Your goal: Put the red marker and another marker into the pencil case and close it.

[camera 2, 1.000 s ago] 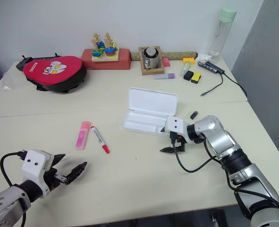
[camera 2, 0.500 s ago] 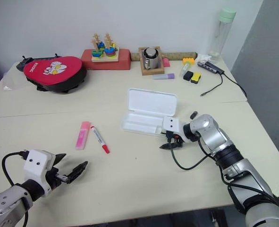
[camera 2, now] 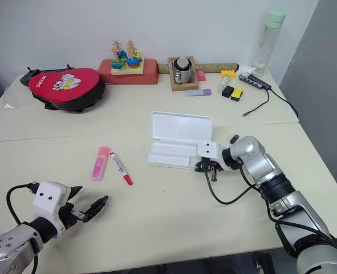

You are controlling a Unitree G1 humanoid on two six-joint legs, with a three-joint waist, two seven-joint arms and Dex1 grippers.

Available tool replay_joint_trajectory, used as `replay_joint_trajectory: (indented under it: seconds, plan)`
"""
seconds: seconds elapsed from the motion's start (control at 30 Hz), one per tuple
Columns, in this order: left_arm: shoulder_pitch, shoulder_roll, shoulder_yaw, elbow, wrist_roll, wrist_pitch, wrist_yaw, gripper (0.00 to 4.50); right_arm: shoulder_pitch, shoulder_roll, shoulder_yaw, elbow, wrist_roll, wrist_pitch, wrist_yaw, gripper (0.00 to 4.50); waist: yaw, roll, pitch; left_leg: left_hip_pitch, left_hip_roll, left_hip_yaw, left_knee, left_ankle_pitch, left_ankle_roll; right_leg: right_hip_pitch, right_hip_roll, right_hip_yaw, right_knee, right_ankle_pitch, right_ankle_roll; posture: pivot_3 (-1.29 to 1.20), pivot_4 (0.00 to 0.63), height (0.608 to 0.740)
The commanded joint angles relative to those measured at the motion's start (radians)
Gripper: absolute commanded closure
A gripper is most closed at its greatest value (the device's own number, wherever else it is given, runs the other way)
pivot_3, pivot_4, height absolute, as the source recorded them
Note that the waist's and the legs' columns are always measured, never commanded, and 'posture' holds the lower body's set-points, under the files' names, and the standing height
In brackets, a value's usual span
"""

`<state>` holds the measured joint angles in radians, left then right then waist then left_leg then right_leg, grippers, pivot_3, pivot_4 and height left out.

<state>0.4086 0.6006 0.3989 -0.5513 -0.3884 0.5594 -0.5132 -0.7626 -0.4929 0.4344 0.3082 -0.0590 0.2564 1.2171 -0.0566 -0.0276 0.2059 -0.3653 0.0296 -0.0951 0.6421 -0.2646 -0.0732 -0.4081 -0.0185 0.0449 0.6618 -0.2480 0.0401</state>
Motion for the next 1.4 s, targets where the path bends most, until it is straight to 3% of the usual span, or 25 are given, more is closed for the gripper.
replay_joint_trajectory:
  seconds: [0.03, 0.53, 1.0, 1.03, 1.1, 1.3, 1.4]
  plan:
    - [-0.017, 0.008, 0.012, -0.008, 0.010, -0.018, -0.003, 0.00, 0.017, -0.017, 0.003, -0.055, 0.003, -0.010, 0.030, 4.42, 0.001, 0.000, 0.000, 0.000, 0.000, 0.000, 0.000, 0.000, 0.000, 0.000, 0.000, 0.000, 0.000, 0.000, 0.000, 0.00, 0.150, 0.740]
    - [-0.064, 0.083, 0.019, 0.041, 0.014, -0.009, -0.060, 0.00, 0.170, -0.125, -0.002, -0.475, 0.093, 0.139, 0.124, 4.42, 0.003, 0.001, 0.000, -0.001, 0.000, -0.001, 0.000, 0.000, 0.000, -0.001, 0.000, -0.001, 0.000, 0.000, 0.000, 0.00, 0.150, 0.740]
    - [-0.151, 0.154, 0.007, 0.101, 0.023, -0.003, -0.122, 0.00, 0.205, -0.100, 0.063, -0.491, 0.059, 0.163, 0.041, 4.42, 0.001, 0.000, 0.000, -0.001, 0.000, -0.001, -0.001, 0.000, 0.000, -0.001, 0.000, -0.001, 0.000, 0.000, 0.000, 0.00, 0.150, 0.740]
    - [-0.155, 0.155, 0.008, 0.101, 0.022, -0.002, -0.123, 0.00, 0.206, -0.103, 0.065, -0.485, 0.054, 0.154, 0.038, 3.94, 0.002, 0.000, 0.000, -0.001, 0.000, -0.001, -0.001, 0.000, 0.000, -0.001, 0.000, -0.001, 0.000, 0.000, 0.000, 0.00, 0.150, 0.740]
    - [-0.162, 0.157, 0.006, 0.103, 0.023, 0.000, -0.124, 0.00, 0.206, -0.114, 0.066, -0.485, 0.052, 0.143, 0.047, 3.67, 0.002, 0.000, 0.000, -0.001, 0.000, -0.001, 0.000, 0.000, 0.000, -0.001, 0.000, -0.001, 0.000, 0.000, 0.000, 0.00, 0.150, 0.740]
    - [-0.165, 0.155, 0.004, 0.112, 0.033, -0.007, -0.131, 0.00, 0.188, -0.115, 0.024, -0.515, 0.077, 0.182, 0.039, 2.13, 0.002, 0.001, 0.000, -0.001, 0.000, -0.001, -0.001, 0.000, 0.000, -0.001, 0.000, -0.001, -0.001, 0.000, 0.000, 0.00, 0.150, 0.740]
    - [-0.167, 0.153, 0.002, 0.111, 0.035, -0.006, -0.131, 0.00, 0.180, -0.131, -0.004, -0.548, 0.116, 0.210, 0.055, 1.95, 0.002, 0.001, 0.000, -0.001, 0.000, -0.001, 0.000, 0.000, 0.000, -0.001, 0.000, -0.001, -0.001, 0.000, 0.000, 0.00, 0.150, 0.740]
